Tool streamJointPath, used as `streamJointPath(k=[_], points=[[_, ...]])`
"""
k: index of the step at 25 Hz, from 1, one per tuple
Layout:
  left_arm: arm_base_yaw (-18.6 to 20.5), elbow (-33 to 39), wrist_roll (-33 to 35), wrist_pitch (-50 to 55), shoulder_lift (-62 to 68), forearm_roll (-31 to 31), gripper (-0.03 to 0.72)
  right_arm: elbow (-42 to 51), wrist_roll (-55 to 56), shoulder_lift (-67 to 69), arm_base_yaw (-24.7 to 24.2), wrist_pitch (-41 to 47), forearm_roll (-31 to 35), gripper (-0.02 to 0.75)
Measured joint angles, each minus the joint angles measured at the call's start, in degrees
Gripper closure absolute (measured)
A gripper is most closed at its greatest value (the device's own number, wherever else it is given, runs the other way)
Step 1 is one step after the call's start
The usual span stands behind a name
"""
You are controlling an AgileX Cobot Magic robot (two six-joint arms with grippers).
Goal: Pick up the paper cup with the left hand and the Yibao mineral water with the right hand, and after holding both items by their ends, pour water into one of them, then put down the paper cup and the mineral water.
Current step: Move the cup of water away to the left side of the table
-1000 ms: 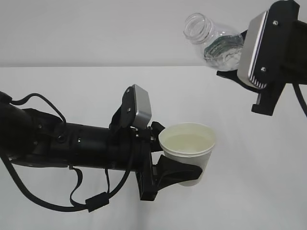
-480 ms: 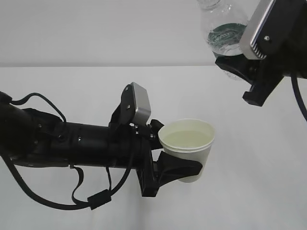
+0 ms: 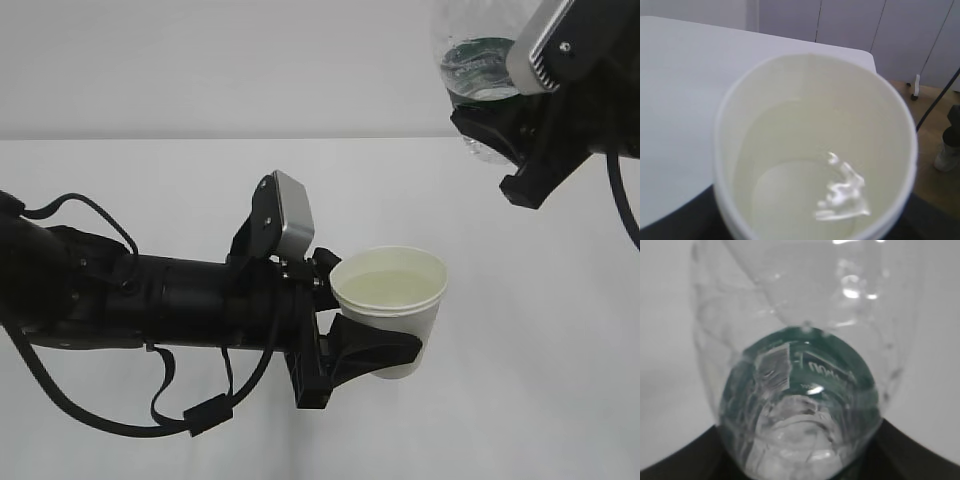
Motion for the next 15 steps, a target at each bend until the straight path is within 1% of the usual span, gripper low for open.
streamJointPath(k=[8,15], points=[[0.0,0.0,0.0,0.0,0.0,-0.1,0.230,0.0,0.0,0.8,0.0,0.1,2.9,0.324],[0.0,0.0,0.0,1.0,0.0,-0.1,0.230,0.0,0.0,3.9,0.0,0.5,3.1,0.324]])
